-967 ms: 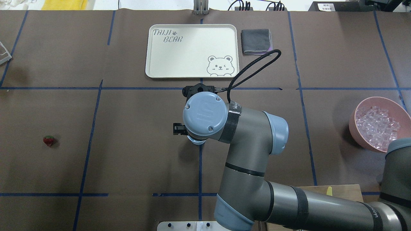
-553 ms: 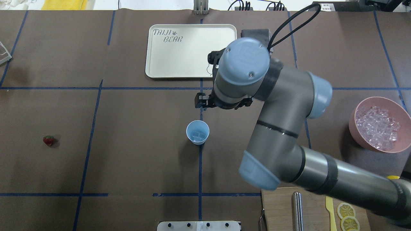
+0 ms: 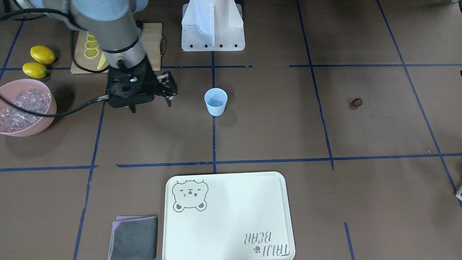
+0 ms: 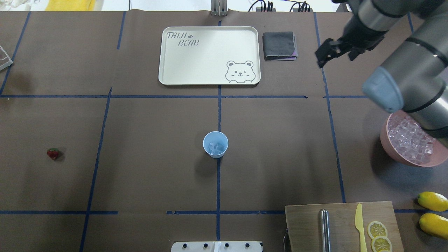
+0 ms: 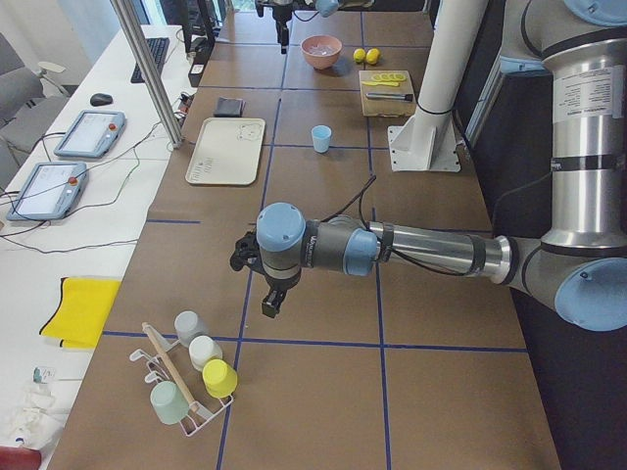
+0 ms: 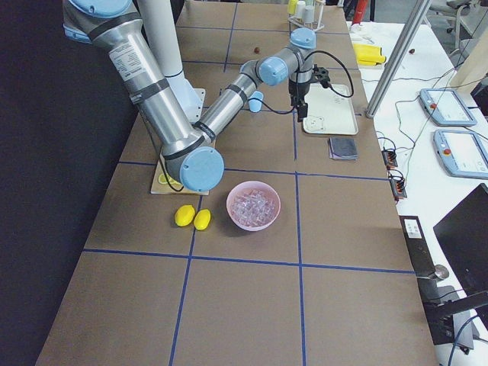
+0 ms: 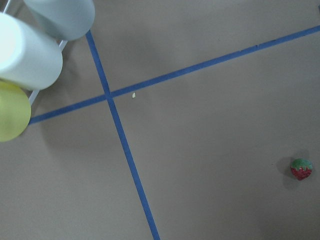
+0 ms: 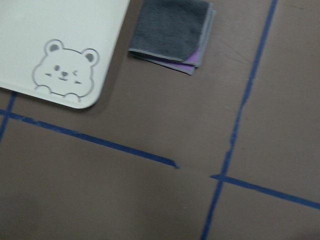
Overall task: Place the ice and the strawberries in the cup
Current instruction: 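Withdraw the right gripper back above the pink ice bowl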
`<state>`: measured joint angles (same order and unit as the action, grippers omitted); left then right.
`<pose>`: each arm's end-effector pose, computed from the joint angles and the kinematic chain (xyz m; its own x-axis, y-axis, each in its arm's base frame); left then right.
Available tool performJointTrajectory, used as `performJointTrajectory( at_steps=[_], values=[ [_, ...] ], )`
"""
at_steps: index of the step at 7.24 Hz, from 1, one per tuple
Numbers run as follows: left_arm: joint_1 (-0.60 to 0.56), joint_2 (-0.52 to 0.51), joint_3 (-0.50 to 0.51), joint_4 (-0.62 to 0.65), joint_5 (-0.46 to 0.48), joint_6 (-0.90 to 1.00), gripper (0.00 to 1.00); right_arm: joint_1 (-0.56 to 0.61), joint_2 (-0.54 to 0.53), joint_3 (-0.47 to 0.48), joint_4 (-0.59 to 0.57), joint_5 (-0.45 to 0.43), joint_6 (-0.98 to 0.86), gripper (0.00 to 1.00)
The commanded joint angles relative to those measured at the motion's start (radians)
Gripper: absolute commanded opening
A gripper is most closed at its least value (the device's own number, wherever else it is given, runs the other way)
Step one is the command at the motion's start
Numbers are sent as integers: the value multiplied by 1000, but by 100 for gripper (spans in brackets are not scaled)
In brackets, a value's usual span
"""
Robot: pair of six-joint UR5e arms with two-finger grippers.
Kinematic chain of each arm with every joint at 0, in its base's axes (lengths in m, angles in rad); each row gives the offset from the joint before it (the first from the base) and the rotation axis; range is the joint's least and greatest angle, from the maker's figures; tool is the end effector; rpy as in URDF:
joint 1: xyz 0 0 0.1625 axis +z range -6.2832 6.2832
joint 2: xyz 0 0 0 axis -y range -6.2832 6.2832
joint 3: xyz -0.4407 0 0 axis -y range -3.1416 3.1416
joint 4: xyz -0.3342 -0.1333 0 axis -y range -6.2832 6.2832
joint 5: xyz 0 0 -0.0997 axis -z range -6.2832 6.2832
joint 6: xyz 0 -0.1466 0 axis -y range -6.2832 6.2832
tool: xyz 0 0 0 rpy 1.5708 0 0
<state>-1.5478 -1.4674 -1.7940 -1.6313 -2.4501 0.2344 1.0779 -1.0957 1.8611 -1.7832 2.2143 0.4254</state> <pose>-0.0111 -0.4015 0.6350 0.6117 0.3770 -0.6954 -0.1693 0.9212 0.3504 -0.2388 -0.5404 0.3703 0.6723 -0.2883 0.6818 0.1375 0.9536 0.2677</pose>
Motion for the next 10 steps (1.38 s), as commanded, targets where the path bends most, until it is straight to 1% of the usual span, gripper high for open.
performJointTrajectory(
  at_steps=[1,2,3,4,5,6,7,8,9,10],
  values=[
    [0,-2,-10,-18,-6,-1,100,219,-200,-14,2,106,-416,99],
    [0,-7,-8,-18,-6,-1,100,297,-284,-35,4,107,-570,99],
    [0,-30,7,-18,-6,-1,100,363,-374,-51,8,140,-623,99],
    [0,-53,10,-18,-6,2,100,416,-457,-56,49,156,-641,99],
    [0,-54,7,-21,-6,2,100,442,-531,-54,57,156,-642,99],
    [0,-57,18,-27,-6,2,100,456,-562,-60,59,153,-640,99],
    [24,-57,-1,-30,-7,-53,100,464,-569,-59,59,153,-637,99],
    [143,-57,-27,-36,-6,-240,100,464,-569,-60,59,153,-636,99],
    [235,-56,-51,-73,3,-426,100,464,-567,-60,59,153,-634,99],
    [308,-47,-53,-178,19,-610,100,464,-567,-57,59,154,-634,99]
  ],
)
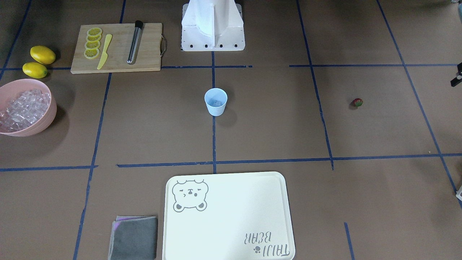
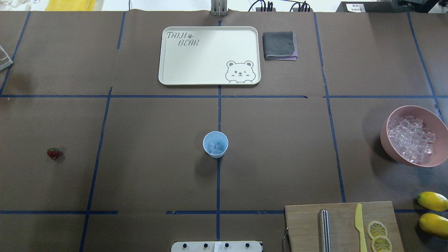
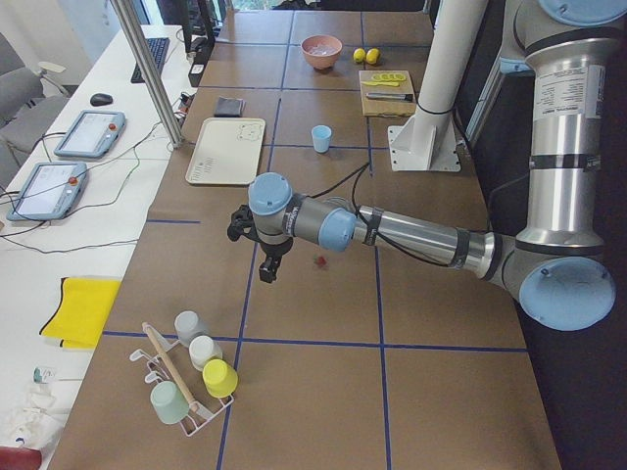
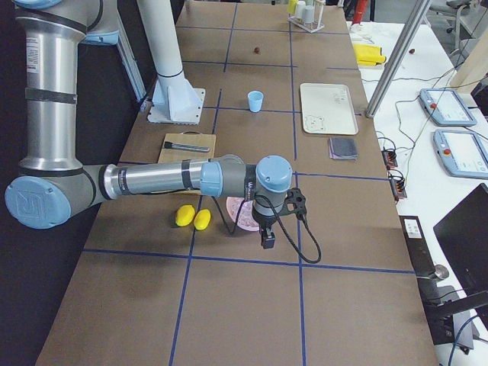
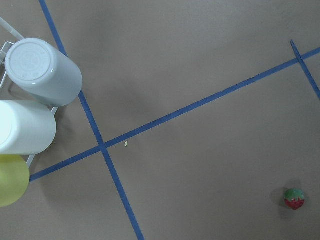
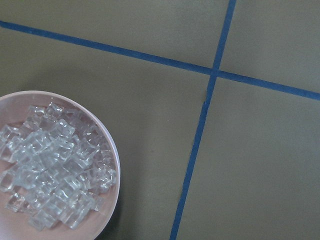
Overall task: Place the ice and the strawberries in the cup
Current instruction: 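Move the left gripper down over the red strawberry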
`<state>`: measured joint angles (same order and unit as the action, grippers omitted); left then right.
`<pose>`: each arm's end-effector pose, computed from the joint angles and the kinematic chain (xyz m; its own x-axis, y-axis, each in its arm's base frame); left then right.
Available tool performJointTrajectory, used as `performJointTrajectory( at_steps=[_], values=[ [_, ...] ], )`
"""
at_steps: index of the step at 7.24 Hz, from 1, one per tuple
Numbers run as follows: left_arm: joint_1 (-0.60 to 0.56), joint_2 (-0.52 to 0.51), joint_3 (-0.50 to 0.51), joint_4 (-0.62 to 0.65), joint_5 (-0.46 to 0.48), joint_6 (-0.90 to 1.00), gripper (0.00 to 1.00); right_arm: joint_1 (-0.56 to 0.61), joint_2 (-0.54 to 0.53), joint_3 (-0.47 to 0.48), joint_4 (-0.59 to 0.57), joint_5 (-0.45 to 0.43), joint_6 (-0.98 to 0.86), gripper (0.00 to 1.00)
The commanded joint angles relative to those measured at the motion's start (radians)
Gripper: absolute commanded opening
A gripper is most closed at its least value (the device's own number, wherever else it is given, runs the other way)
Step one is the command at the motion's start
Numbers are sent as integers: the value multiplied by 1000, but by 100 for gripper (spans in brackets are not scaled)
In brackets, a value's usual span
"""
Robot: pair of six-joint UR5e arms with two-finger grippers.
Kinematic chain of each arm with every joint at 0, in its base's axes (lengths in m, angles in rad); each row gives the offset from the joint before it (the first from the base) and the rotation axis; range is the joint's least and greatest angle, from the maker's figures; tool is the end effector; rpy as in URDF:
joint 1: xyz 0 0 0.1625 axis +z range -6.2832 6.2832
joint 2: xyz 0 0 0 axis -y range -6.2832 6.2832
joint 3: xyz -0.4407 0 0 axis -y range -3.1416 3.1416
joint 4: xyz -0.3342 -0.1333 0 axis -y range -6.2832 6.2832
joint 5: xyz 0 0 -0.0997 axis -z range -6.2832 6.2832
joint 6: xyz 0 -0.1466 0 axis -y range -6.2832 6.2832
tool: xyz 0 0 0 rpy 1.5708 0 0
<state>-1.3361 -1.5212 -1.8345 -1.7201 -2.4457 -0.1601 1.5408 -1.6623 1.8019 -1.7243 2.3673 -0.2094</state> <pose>0.0801 -0.4243 0.5841 0.5875 0.2642 -0.7649 -0.1253 0.9635 0.2366 0.0168 -0.3896 0.6587 0.6777 -0.2186 0.7021 0.1747 0.9753 0.1350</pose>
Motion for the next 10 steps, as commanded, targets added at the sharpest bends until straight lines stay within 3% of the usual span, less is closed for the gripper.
performJointTrajectory(
  at_steps=[1,4,6,8,10],
  values=[
    [168,10,-14,-186,109,-374,100,-1,1,1,0,3,2,99],
    [372,70,-14,-368,319,-594,100,1,4,4,0,3,2,99],
    [461,134,-14,-475,362,-671,100,1,4,4,0,3,4,99],
    [593,133,-9,-480,462,-784,100,1,4,4,0,3,4,99],
    [615,130,0,-481,476,-793,100,1,4,4,0,1,4,99]
  ],
)
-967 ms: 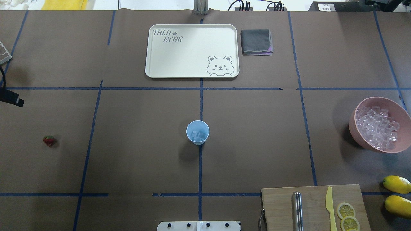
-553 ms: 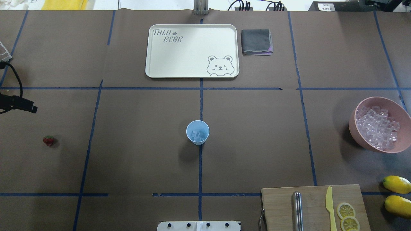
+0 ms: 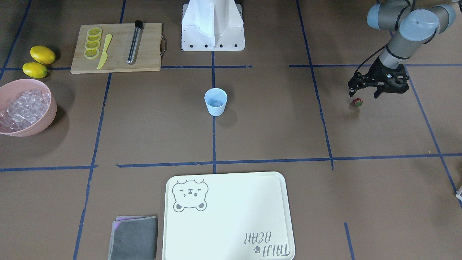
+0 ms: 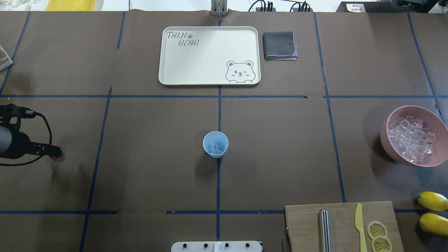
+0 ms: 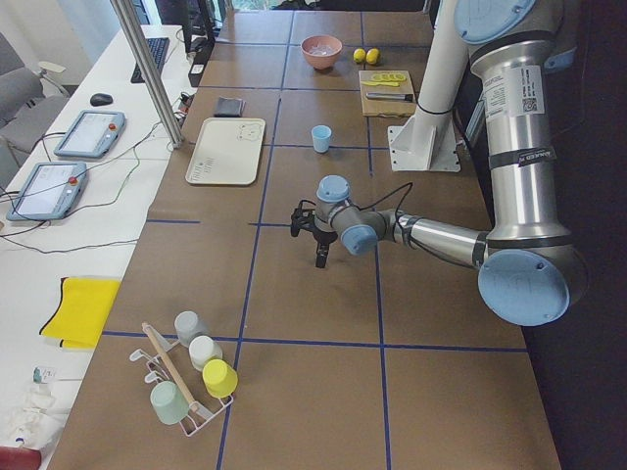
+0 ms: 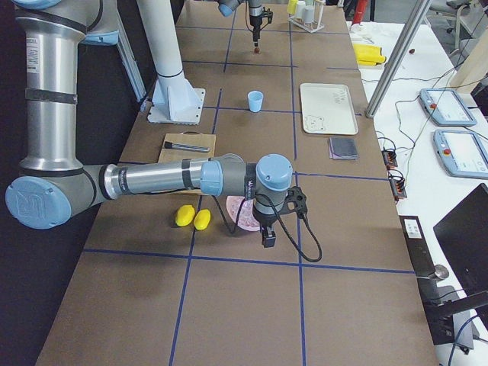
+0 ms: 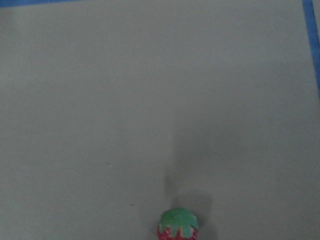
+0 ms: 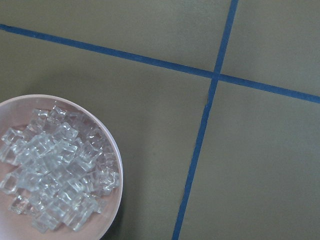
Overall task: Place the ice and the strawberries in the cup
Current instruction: 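Move the left gripper down over the red strawberry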
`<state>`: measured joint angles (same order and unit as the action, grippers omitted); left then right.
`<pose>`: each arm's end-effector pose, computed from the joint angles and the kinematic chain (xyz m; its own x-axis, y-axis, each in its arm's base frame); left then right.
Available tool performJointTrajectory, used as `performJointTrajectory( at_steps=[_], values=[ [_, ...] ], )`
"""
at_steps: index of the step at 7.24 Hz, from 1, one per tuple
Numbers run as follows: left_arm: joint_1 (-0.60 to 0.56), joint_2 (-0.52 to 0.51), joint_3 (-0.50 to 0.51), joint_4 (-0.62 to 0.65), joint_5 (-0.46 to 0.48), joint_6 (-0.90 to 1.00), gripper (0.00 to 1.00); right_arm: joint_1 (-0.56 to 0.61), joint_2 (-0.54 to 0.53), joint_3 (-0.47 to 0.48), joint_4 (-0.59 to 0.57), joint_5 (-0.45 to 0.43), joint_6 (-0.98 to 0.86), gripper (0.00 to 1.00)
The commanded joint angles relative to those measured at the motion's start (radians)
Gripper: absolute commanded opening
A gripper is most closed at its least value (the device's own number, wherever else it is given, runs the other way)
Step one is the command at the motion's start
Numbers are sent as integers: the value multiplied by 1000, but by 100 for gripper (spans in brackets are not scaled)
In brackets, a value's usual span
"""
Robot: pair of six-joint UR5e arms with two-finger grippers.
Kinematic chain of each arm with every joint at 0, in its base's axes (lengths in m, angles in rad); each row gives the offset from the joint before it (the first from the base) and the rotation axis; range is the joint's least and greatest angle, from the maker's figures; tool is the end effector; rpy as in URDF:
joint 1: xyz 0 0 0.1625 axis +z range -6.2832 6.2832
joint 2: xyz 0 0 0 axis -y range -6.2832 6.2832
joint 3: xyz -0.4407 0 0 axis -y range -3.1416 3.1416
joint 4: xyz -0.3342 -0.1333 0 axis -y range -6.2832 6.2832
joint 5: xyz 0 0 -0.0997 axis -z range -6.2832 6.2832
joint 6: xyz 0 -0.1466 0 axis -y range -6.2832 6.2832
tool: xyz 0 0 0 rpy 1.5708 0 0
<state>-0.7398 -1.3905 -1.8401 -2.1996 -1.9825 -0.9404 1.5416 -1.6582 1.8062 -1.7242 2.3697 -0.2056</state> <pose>0.2579 -0.3365 0.6020 0.6990 0.0934 -0.7090 0.0141 0.9894 0.1442 0.0168 -0.3919 0.6550 0.6767 -0.2202 0.7026 0.1709 0.9751 0.1410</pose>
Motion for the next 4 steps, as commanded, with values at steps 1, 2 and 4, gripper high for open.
performJointTrajectory(
  at_steps=[1,2,4],
  values=[
    [20,-1,12,-2,13,-12,100,-2,0,-1,0,0,0,99],
    [23,-2,22,-3,13,-12,100,0,0,-1,0,0,0,99],
    [23,-10,42,-3,10,-12,100,0,2,1,0,0,0,99]
  ],
)
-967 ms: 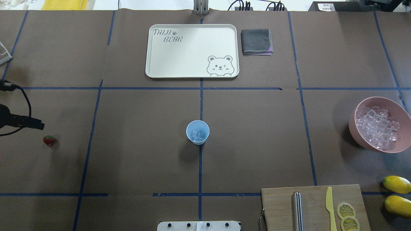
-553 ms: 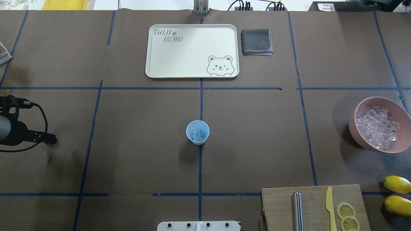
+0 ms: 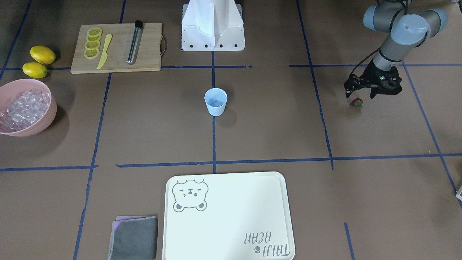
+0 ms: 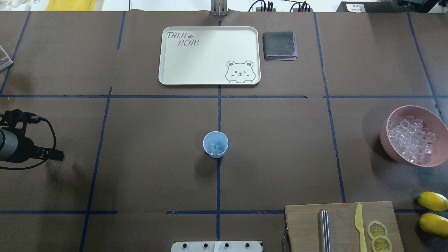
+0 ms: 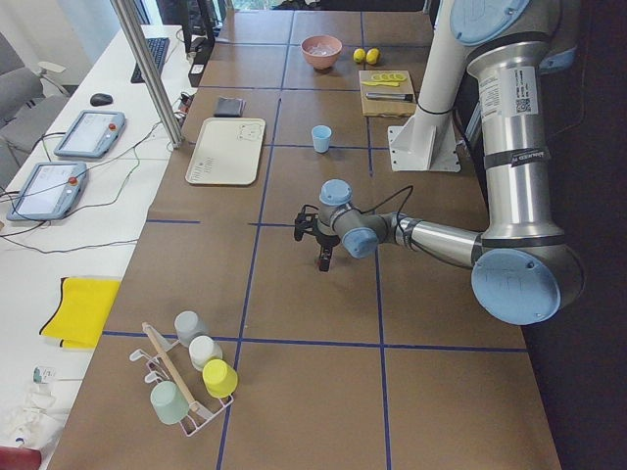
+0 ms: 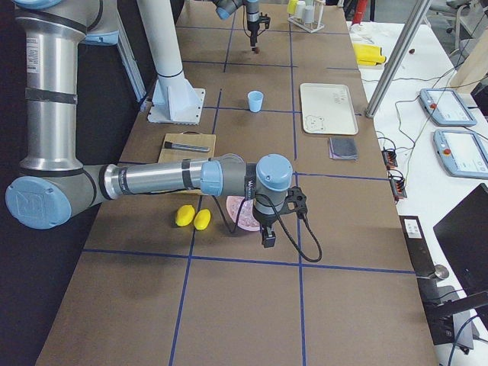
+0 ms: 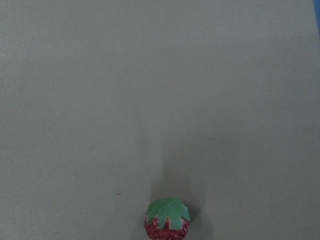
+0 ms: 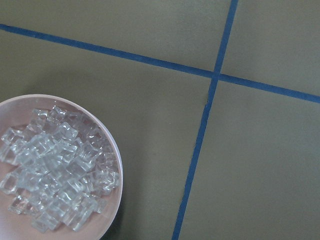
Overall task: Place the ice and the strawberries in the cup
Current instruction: 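Close the left gripper on the strawberry and lift it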
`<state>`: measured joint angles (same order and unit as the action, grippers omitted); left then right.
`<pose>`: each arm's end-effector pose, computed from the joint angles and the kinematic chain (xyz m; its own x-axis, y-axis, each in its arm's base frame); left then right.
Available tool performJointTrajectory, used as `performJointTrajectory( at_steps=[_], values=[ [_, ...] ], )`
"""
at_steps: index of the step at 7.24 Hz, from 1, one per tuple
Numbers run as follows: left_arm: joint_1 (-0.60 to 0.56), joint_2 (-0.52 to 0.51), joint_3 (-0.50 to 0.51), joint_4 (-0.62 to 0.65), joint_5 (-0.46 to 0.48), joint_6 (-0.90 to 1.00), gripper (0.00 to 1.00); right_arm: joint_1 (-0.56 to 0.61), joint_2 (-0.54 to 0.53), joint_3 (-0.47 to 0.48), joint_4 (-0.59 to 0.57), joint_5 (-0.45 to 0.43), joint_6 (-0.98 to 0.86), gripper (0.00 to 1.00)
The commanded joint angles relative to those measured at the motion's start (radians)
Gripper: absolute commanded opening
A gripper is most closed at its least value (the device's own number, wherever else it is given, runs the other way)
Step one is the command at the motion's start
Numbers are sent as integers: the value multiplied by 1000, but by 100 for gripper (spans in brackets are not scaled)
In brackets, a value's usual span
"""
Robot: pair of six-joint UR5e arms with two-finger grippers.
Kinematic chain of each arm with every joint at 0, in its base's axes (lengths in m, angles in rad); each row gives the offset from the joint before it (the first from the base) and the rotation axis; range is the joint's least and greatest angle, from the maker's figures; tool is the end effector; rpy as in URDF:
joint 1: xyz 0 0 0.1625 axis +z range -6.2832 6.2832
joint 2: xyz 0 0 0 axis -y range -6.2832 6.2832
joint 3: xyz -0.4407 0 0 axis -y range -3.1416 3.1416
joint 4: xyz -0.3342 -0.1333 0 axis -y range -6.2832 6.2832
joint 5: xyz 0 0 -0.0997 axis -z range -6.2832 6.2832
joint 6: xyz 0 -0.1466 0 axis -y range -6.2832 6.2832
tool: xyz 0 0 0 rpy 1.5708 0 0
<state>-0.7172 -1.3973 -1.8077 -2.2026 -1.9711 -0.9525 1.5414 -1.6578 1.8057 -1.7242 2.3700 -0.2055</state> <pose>0.2668 -0.3338 0.6152 0.7134 0.0861 -0.6954 0.0045 0.9918 0.1274 0.0167 -0.3921 0.6551 0.6764 -0.2202 0.7028 0.1710 0.9751 0.1409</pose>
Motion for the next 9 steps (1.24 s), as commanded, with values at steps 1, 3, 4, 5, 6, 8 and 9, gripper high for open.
performJointTrajectory(
  at_steps=[1,3,4,5,6,8,9],
  values=[
    [1,-5,16,-2,-2,0,100,0,3,1,0,-1,0,99],
    [2,-18,88,-93,-2,-2,100,0,3,1,0,0,0,99],
    [1,-31,112,-129,-5,-5,83,0,3,1,0,-1,0,99],
    [2,-31,110,-129,-11,-5,59,0,3,3,0,-1,0,99],
    [1,-31,99,-128,-12,-3,44,0,3,3,0,-1,0,99],
    [-5,-20,62,-120,-12,0,42,0,3,3,0,0,0,99],
    [-7,-17,53,-120,-12,0,42,0,3,3,0,0,1,99]
  ],
)
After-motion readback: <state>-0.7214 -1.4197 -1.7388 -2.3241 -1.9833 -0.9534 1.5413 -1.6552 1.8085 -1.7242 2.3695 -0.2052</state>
